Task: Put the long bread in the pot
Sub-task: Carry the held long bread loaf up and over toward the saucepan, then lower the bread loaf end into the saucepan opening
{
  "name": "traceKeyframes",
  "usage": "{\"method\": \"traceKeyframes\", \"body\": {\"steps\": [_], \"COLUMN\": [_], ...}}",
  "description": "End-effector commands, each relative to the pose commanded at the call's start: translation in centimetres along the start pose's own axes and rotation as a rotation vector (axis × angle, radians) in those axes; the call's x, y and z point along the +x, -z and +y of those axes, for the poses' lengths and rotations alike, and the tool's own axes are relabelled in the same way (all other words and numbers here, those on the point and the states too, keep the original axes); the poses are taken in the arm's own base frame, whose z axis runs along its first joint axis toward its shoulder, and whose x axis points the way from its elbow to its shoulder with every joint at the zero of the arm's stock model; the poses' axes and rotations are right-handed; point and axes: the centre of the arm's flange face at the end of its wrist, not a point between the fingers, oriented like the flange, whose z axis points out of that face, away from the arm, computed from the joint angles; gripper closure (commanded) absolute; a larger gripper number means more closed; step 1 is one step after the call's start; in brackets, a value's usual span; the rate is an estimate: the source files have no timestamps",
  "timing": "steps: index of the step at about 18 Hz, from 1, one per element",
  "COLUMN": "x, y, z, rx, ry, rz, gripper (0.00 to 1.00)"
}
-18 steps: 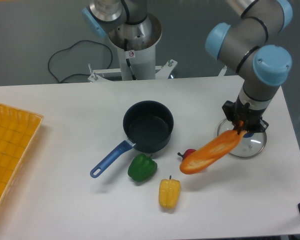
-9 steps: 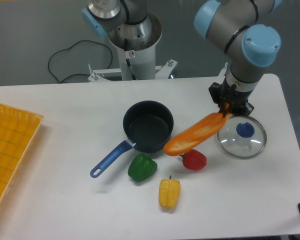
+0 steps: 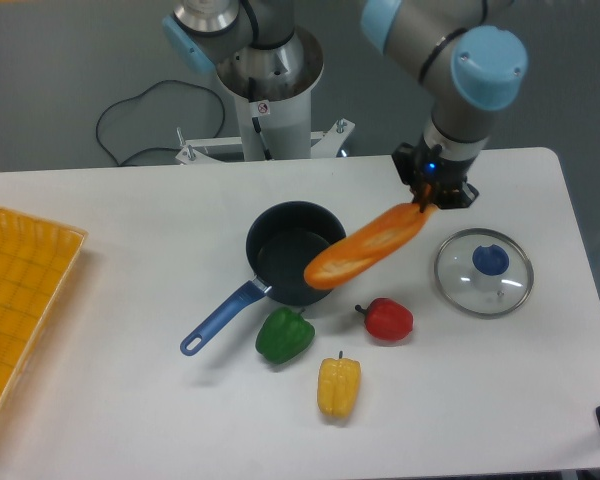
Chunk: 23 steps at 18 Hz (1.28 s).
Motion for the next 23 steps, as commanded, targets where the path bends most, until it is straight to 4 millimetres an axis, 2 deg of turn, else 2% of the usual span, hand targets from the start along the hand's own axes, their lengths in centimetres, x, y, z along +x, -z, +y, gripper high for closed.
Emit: {"method": "traceKeyframes", "body": {"steps": [6, 23], "x": [2.5, 2.4], "y": [-1.8, -3.3], "z": [-0.9, -2.1], "rx": [-0.051, -0.087], "ry": [-0.028, -0.016], "rz": [0.027, 0.024], "gripper": [0.8, 0.78]}}
